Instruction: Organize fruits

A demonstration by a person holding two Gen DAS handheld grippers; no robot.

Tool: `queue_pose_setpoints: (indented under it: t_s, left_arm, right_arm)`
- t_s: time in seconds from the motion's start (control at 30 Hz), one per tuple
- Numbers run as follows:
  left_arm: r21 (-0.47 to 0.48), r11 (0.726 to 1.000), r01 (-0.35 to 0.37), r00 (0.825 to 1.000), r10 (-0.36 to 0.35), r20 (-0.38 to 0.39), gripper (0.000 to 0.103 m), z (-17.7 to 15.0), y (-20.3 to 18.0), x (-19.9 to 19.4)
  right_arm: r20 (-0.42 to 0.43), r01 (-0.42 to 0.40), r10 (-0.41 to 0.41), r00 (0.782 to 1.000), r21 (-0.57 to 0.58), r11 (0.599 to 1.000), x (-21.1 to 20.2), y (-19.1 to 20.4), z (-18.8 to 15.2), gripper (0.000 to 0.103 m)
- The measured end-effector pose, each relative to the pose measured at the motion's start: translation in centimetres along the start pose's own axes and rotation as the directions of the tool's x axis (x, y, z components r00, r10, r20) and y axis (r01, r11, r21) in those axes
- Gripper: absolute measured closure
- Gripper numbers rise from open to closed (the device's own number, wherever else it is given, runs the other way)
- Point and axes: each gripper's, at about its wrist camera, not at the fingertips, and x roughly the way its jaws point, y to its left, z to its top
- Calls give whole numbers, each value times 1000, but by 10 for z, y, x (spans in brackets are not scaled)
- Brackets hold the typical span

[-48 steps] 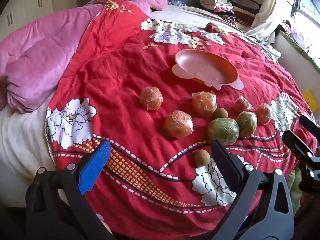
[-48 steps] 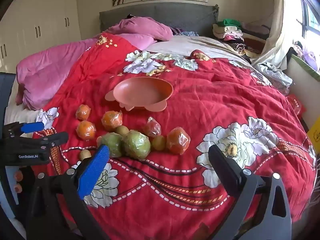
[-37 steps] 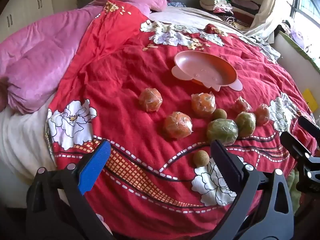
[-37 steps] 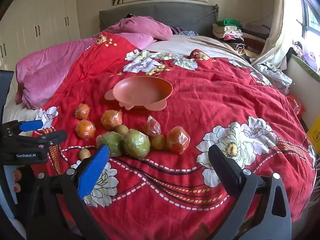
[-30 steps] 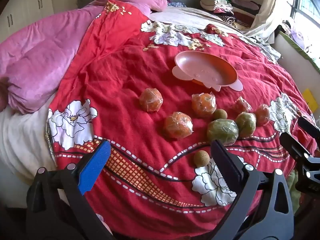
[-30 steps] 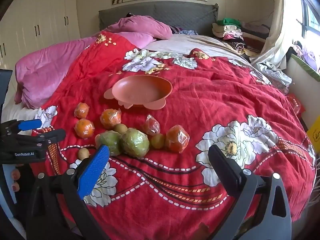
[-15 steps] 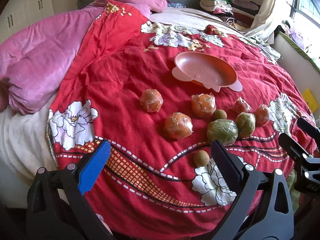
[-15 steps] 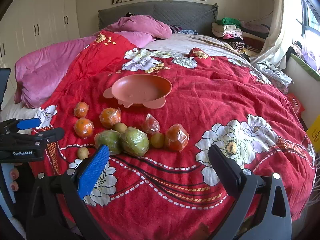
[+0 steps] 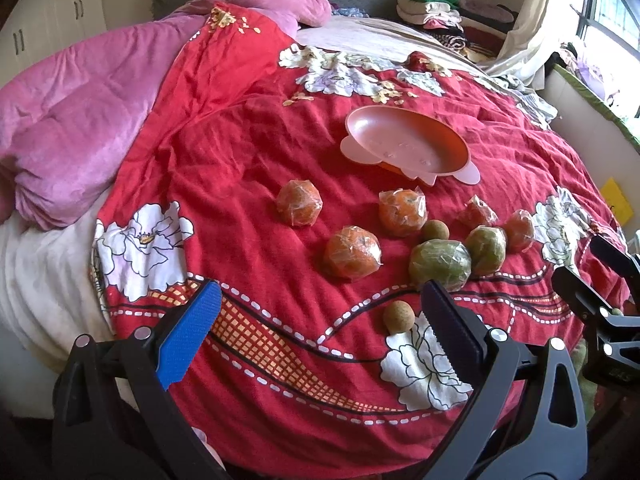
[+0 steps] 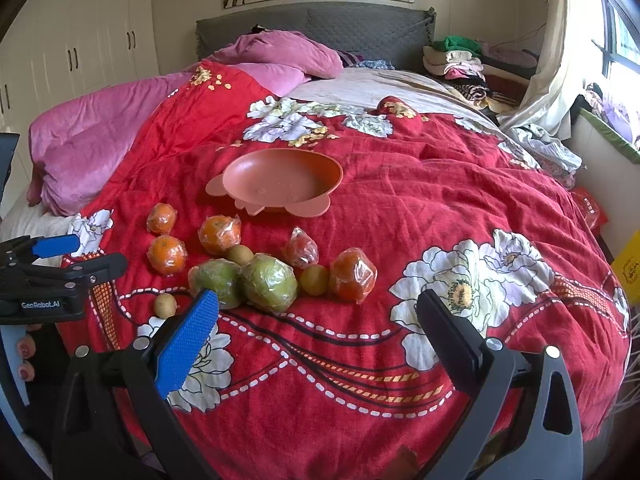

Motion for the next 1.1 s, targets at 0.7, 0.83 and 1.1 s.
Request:
queue_pose_setpoints:
  t_s: [0.7, 0.83, 1.1]
  left_arm:
    - [-6, 1000, 21, 1000, -21, -14, 9, -8, -7, 6]
    - [-8, 1000, 25, 999, -26, -26, 9, -9, -8, 11]
    - [-20, 997, 80, 996, -80, -47, 9, -4, -1, 23]
  right_arm:
    - [-19, 18, -17, 1000, 15, 1000, 7, -9, -3, 4]
    - [-24, 19, -18, 1000, 21, 1000, 10, -13, -4, 4]
    - [-54, 33, -31, 998, 34, 999, 24, -24, -3, 4]
